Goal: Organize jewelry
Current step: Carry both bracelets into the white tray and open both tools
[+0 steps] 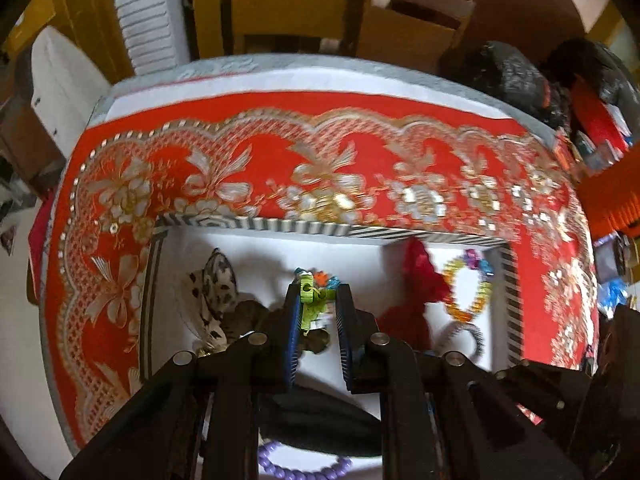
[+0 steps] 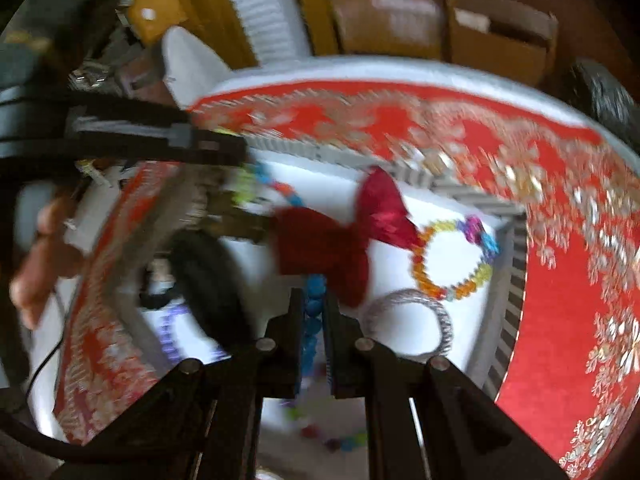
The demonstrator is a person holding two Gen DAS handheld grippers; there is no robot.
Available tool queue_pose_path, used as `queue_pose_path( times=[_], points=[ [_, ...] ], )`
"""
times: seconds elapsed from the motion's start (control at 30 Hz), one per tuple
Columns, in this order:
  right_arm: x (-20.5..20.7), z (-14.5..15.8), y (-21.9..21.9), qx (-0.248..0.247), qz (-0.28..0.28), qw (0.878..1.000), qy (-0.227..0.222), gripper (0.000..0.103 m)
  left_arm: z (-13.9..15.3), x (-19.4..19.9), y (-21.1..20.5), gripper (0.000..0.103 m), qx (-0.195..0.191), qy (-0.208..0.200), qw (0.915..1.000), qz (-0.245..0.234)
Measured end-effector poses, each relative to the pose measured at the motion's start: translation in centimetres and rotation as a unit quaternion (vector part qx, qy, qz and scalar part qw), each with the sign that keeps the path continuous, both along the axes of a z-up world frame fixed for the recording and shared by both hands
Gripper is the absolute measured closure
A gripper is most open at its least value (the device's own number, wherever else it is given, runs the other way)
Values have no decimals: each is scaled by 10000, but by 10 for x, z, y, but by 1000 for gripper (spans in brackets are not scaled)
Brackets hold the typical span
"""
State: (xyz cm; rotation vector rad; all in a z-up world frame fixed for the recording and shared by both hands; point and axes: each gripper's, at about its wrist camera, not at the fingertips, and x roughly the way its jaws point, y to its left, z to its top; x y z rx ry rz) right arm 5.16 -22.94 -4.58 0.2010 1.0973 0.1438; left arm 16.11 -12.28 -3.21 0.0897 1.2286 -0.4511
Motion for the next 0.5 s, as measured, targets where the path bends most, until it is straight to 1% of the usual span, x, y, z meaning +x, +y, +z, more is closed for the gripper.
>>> queue_pose_path(
  times=[0.13,0.2,0.23,0.27,0.3,0.33,0.4,0.5],
  points=[
    [-1,-7,-7,13,-120,9999,1,94,-9,2,3,99,72,-9,10000,29],
    [-1,-6,-3,-92,-83,9999,-41,89,-9,0,3,99,45,-47,10000,35],
    [-2,-5,-1,-187,-46,9998,-60,78,-8,-1,3,99,36,-86,9999,51],
    [-4,-5,2,-298,2,9995,-81,72,-7,-3,4,99,18,-131,9999,84],
    [-5,-4,4,-366,27,9993,-96,64,-6,-5,6,98,-1,-177,9998,116],
    [-7,-3,5,-380,31,9992,-105,62,-6,-5,7,97,9,-203,9997,135],
    [-10,0,6,-341,22,9994,-100,62,-6,-8,9,89,103,-257,9994,219],
    [-21,9,5,-298,-56,9993,-240,62,-3,-14,16,89,89,-265,9991,323]
  ],
)
